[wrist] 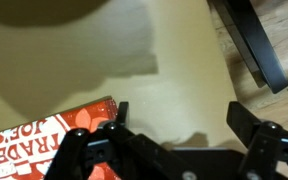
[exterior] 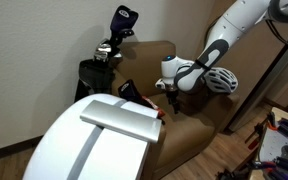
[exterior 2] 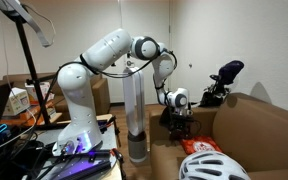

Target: Move the orange bag to the right

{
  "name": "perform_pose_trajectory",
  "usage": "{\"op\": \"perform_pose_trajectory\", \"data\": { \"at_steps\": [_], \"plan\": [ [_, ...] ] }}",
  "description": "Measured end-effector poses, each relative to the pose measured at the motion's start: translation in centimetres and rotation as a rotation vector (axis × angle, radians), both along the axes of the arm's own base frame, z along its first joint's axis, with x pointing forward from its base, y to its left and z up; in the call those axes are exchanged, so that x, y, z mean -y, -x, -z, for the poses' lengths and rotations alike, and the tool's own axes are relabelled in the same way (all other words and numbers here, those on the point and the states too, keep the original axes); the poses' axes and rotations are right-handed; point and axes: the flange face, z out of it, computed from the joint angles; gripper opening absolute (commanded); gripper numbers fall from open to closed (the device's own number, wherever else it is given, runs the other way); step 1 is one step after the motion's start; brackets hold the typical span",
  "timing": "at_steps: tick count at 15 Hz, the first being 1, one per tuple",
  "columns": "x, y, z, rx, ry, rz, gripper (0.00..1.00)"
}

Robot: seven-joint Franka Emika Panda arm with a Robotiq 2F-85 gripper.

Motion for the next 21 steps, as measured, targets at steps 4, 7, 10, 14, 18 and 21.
{"op": "perform_pose_trajectory", "data": {
  "at_steps": [4,7,10,14,18,21],
  "plan": [
    [-1.0,-2.9,3.5,0.011,-0.007,-0.195,1.0],
    [-2.8,-4.4,6.0,0.014,-0.041,-0.316,1.0],
    [-3.7,-5.4,8.0,0.023,-0.066,-0.366,1.0],
    [-3.0,-6.5,10.0,0.044,-0.076,-0.357,1.0],
    [-1.9,-6.9,11.7,0.053,-0.112,-0.305,0.68],
    [-1.3,-7.1,11.6,0.056,-0.123,-0.276,0.46]
  ]
}}
